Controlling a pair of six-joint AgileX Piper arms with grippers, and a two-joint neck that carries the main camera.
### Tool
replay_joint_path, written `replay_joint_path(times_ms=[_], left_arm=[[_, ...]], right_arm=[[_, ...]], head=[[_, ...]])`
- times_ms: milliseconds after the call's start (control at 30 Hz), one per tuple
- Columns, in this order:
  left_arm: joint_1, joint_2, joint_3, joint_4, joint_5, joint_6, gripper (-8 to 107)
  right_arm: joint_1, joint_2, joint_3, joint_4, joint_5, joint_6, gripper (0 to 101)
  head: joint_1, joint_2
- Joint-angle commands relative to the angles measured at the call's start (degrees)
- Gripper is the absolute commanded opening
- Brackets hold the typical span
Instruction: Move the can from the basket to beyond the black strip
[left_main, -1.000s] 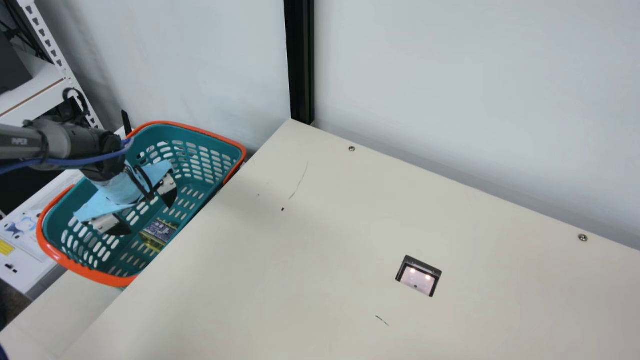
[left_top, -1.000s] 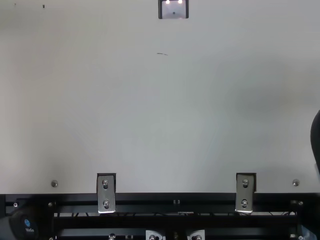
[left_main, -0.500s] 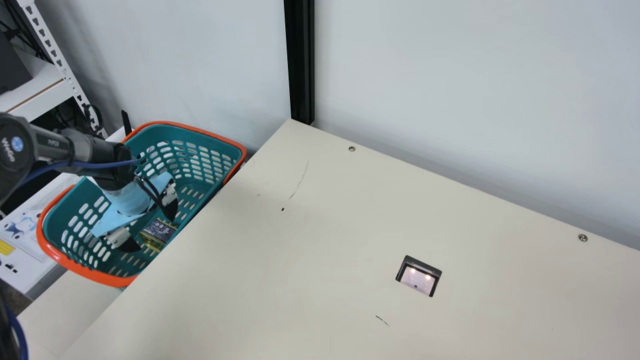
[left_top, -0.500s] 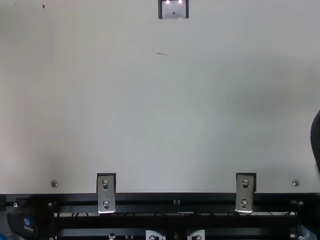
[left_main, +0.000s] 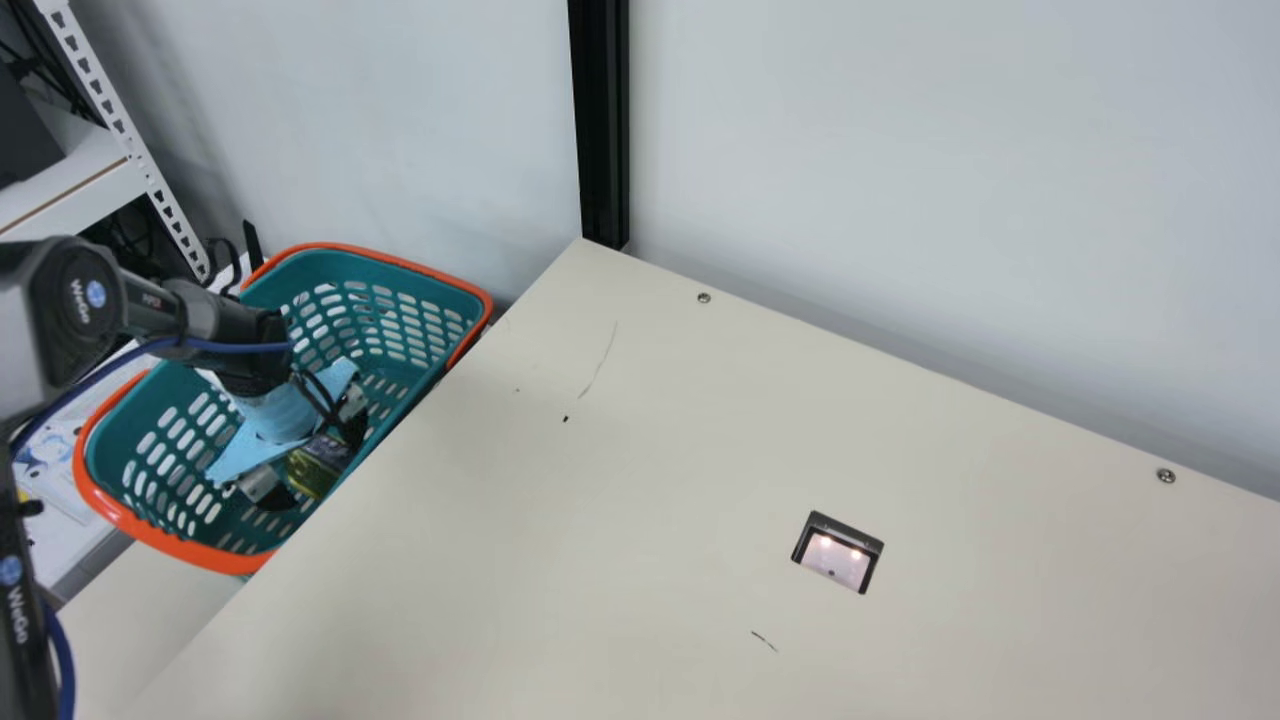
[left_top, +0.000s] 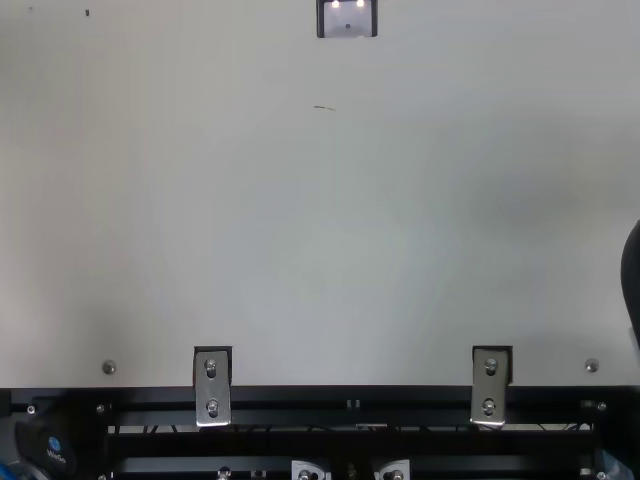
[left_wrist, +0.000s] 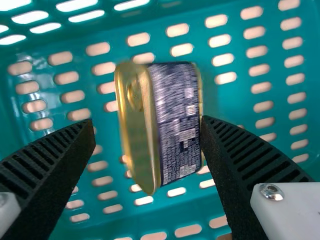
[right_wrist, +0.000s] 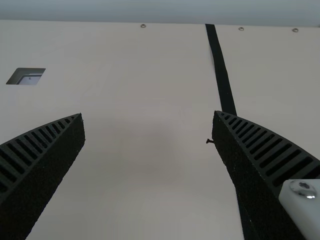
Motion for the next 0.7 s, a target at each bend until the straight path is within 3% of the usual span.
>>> replay_joint_path(times_ms=[0,400,667], left_arm=[[0.1,0.7,-0.6,-0.6,-0.1,0.5,90],[1.5,4.3,-3.8,-3.8,-0.6,4.2,90],[1.4,6.1,-5.7,-7.1,1.6,15.3,90]], right_arm=[[0.0,0.0,0.0,0.0,0.0,0.0,101],[0.0,0.0,0.0,0.0,0.0,0.0,101],[0.0,0.0,0.0,0.0,0.0,0.0,101]], head=[[-2.6,1.2],[-2.6,1.2],[-2.6,1.2]])
